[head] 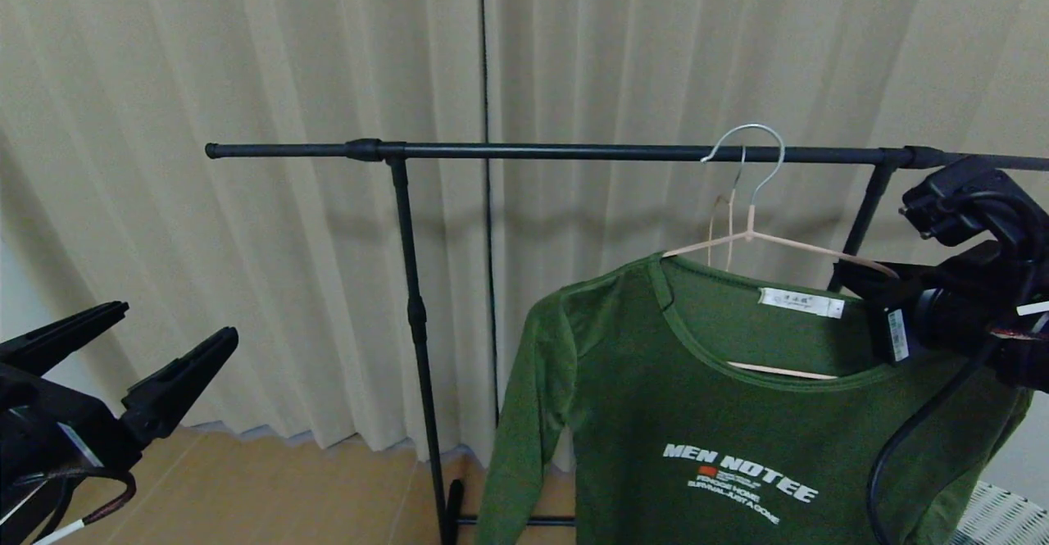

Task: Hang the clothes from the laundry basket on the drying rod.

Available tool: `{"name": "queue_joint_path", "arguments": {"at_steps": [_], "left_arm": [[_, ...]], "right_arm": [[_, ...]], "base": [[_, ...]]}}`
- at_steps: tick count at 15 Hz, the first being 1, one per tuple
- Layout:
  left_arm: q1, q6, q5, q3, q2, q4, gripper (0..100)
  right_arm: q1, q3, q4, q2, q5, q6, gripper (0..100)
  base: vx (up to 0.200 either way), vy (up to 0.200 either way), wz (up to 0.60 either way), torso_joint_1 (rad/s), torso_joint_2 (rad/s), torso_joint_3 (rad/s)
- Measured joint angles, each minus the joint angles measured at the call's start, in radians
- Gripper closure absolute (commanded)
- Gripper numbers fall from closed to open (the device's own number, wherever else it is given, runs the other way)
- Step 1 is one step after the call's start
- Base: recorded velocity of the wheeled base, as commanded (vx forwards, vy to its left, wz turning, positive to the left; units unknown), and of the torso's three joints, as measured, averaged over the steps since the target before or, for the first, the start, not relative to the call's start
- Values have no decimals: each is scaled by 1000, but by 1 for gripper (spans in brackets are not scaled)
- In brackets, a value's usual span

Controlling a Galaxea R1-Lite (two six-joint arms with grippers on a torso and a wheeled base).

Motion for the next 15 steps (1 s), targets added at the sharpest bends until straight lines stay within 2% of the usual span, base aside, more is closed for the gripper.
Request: {"name": "queue_joint_path", "arguments": {"at_steps": [2,11,15], "left_arm": [[0,-3,-1,-3,0,1,0],[9,0,-1,-3,3,3,0],[8,2,-1,3,3,1,0]], "right_arm": [[-2,1,29,0,-1,37,100],[-2,-6,34,14,0,65,100],[-40,-20,36,48,-16,71,100]], "base": [[0,0,0,0,0,0],[200,0,0,3,2,2],[0,0,0,0,0,0]]}}
